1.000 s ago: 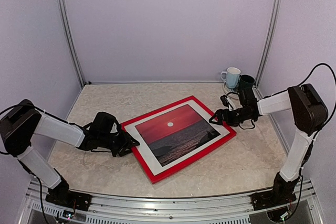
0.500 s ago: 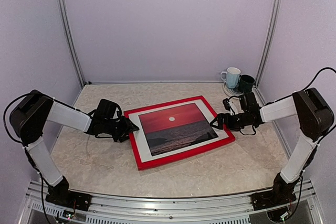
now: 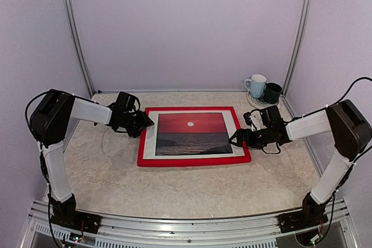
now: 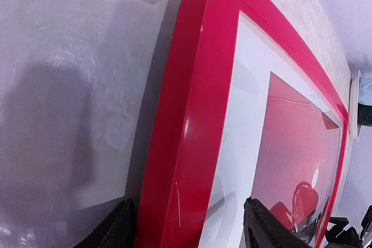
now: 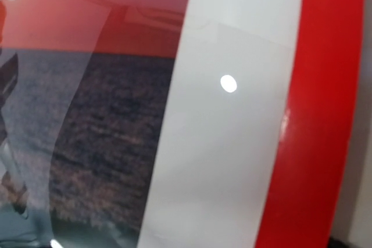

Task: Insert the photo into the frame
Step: Place the photo frame at the center of the board.

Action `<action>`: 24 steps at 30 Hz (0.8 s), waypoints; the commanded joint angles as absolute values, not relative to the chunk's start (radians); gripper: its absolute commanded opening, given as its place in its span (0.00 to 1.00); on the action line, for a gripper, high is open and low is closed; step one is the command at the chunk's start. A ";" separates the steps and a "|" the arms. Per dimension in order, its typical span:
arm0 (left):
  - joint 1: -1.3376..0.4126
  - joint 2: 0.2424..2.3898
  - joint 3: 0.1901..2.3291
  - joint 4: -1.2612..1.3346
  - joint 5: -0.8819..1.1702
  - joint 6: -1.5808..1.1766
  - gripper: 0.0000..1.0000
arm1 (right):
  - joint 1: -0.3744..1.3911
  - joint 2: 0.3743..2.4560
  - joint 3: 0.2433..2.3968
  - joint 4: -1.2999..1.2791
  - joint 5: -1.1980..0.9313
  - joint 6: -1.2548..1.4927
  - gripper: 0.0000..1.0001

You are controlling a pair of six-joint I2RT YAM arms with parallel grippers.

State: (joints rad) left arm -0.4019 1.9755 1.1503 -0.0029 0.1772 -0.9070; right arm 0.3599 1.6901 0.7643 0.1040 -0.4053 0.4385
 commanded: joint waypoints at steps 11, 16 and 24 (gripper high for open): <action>-0.397 2.026 1.230 -0.151 0.097 -0.818 0.74 | 0.463 1.696 0.754 0.078 -0.438 0.522 0.99; -0.395 2.010 1.236 -0.203 0.026 -0.794 0.83 | 0.463 1.684 0.783 0.025 -0.392 0.515 0.99; -0.393 1.925 1.137 -0.208 -0.067 -0.796 0.94 | 0.447 1.617 0.838 -0.095 -0.258 0.455 0.99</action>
State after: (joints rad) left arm -0.3920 1.9709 1.1999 -0.1108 0.0139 -0.8036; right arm 0.4484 1.6794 0.8055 0.0021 -0.3386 0.4908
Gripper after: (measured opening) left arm 0.923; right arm 0.993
